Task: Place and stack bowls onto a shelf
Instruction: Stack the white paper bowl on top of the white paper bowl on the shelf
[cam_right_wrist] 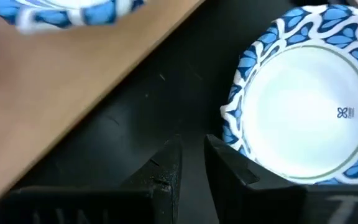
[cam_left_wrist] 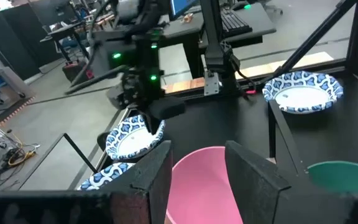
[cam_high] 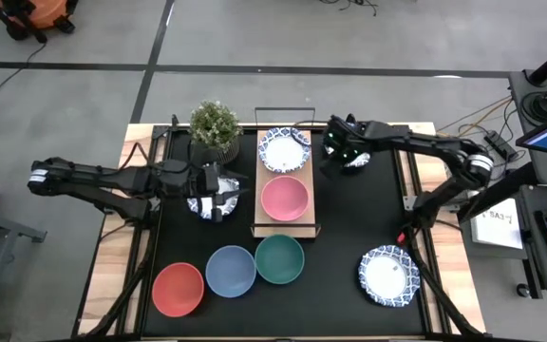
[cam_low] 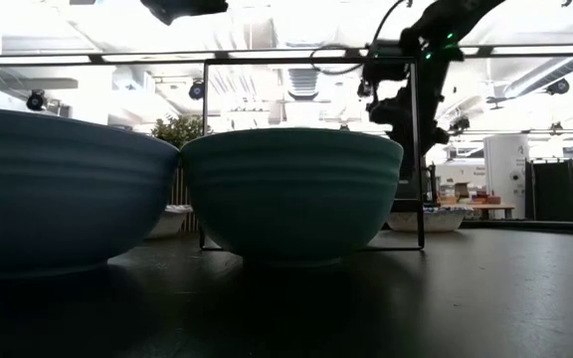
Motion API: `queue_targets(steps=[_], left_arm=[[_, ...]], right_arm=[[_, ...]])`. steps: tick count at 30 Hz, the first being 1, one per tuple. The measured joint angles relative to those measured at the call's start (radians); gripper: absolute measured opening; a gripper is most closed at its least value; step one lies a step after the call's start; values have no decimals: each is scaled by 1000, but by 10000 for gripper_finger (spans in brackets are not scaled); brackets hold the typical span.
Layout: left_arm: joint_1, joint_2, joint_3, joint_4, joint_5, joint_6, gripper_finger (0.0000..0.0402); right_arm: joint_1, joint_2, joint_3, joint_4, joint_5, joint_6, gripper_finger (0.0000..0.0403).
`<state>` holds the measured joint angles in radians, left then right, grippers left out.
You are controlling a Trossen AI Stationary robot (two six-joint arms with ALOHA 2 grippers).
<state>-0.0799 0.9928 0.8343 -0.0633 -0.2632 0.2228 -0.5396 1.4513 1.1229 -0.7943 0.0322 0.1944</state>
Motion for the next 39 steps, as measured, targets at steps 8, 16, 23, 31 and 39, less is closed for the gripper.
queue_targets(steps=[8, 16, 23, 31, 39], left_arm=[[0, 3, 0, -33, -69, 4, 131], [2, 0, 0, -70, -150, 46, 131], [2, 0, 0, -71, -227, 106, 131], [2, 0, 0, -71, -228, 104, 131], [2, 0, 0, -66, -228, 105, 131]], right_arm=[[-56, 103, 61, -59, -37, -128, 26], [-57, 120, 61, -54, 1, -104, 20], [-87, 124, 56, -60, -7, -82, 74], [-104, 149, -20, 32, -7, -121, 125], [-105, 200, -54, 99, -3, -135, 106]])
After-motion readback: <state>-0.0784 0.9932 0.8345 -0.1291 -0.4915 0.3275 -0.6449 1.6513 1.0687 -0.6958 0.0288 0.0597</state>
